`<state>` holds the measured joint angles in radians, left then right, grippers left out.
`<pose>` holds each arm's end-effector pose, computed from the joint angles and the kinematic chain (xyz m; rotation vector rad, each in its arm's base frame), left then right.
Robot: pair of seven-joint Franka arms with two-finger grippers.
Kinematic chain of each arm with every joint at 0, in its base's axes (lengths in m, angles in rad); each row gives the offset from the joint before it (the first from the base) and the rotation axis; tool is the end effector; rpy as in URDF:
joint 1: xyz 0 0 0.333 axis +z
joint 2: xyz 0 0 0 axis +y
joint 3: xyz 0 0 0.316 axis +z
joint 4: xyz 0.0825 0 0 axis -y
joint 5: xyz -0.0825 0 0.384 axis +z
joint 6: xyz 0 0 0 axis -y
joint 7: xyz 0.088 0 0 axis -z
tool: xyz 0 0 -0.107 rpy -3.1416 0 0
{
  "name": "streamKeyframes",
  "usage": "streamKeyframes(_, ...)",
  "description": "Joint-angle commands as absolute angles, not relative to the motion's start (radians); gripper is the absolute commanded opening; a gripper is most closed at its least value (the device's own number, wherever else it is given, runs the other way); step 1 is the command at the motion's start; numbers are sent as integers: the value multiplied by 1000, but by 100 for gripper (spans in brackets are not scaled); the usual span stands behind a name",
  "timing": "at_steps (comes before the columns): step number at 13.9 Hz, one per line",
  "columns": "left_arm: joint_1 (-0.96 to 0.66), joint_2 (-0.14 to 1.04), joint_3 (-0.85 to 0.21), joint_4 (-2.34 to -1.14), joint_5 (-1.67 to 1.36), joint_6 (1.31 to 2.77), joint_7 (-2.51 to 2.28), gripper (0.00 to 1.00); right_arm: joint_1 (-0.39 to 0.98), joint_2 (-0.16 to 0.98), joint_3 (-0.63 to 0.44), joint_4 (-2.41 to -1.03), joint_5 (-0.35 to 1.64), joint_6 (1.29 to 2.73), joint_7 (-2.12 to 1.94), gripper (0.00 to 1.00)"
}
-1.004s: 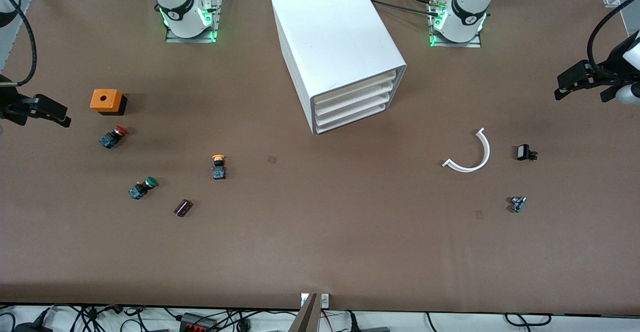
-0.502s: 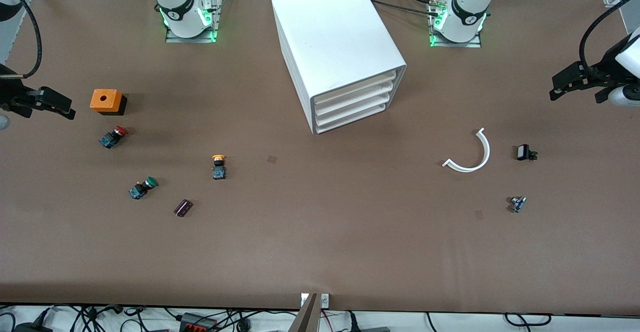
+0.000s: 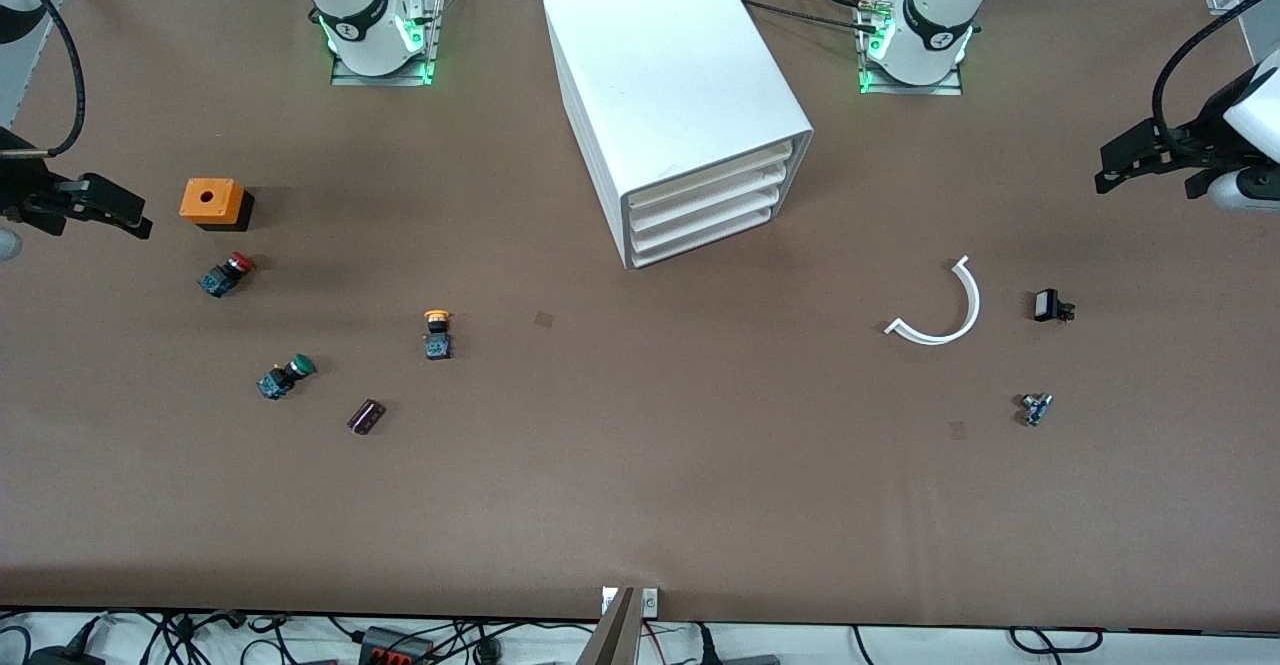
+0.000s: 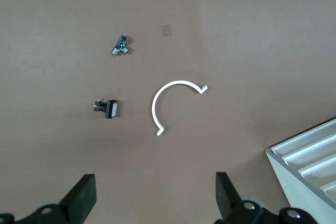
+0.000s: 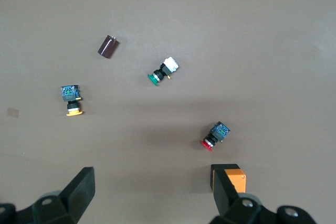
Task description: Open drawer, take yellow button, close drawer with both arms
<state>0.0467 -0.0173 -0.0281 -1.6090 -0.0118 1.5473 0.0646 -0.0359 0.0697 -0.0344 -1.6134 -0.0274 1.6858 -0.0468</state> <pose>0.5458 0.0087 0.6140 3.1269 -0.0719 -0.0687 0.5818 -0.0430 0.5747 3.1117 -0.0316 0.0016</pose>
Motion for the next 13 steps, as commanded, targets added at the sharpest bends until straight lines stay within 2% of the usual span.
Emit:
streamKeyframes(1,48,-28,-29,-1611,-14,1539,80,100,-51,43,-18,-1640,-40,1678,-57,100)
streamKeyframes(13,57,-25,-48,-1614,-14,1537,75,100,-48,46,-15,-1638,-46,1680,-58,100)
